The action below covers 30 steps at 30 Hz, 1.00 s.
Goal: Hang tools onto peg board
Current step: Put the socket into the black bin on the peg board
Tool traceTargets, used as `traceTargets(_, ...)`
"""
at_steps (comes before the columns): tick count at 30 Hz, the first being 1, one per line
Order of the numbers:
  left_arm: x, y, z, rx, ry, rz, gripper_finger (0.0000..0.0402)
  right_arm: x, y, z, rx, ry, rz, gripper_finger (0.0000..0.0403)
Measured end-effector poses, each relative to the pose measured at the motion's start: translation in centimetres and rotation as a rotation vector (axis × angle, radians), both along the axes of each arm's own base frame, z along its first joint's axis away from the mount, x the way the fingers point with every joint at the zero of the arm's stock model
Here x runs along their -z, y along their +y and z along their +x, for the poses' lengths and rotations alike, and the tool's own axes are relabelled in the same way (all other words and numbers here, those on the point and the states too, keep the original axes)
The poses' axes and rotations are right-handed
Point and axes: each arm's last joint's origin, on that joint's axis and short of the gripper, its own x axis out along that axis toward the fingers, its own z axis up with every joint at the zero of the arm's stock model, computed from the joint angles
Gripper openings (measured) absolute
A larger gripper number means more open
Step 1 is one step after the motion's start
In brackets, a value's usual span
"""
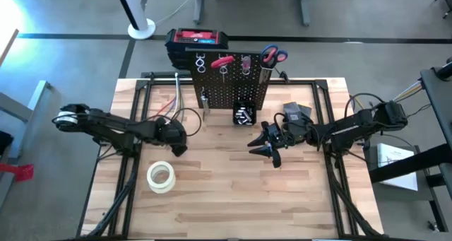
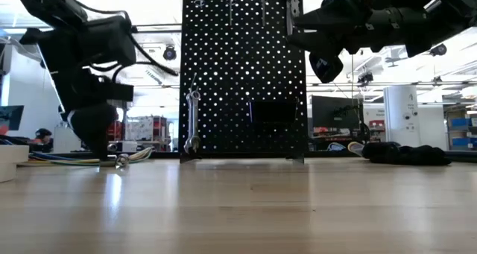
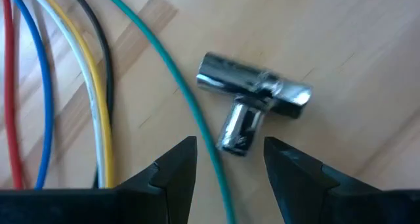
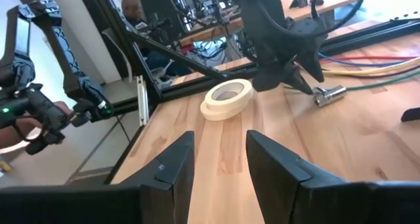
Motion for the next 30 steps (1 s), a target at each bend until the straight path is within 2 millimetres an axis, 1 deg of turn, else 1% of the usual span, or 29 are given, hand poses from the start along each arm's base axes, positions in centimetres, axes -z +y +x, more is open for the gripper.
traceTargets(4, 0.7, 0.4, -0.2, 0.027, 0.033, 0.008, 0.0167, 0.0, 0.0, 0.0, -0.001, 0.000, 0.000, 0.0120)
traceTargets(7, 1.2, 0.5, -0.1, 0.051, 0.030, 0.016, 0.0155, 0.1, 0.1, 0.0, -0.005, 0.007, 0.000, 0.0119)
traceTargets(12, 1.6, 0.5, 0.2, 0.070, 0.019, 0.022, 0.0125, 0.3, 0.2, -0.1, -0.008, 0.016, 0.002, 0.0125)
traceTargets(16, 1.7, 0.5, 0.5, 0.087, 0.008, 0.028, 0.0108, 0.1, 0.2, -0.2, -0.008, 0.010, 0.002, 0.0124)
traceTargets(21, 1.9, 0.5, 1.0, 0.081, -0.030, 0.030, 0.0062, -0.1, 0.3, -0.2, -0.010, 0.007, 0.021, 0.0114)
traceTargets(27, 1.6, 0.4, 1.4, 0.083, -0.059, 0.006, 0.0060, -0.4, 0.8, -0.4, -0.023, -0.006, 0.030, 0.0104)
traceTargets(30, 1.1, 0.1, 1.9, 0.105, -0.081, -0.042, 0.0060, -0.4, 1.0, -0.4, -0.030, -0.006, 0.027, 0.0098)
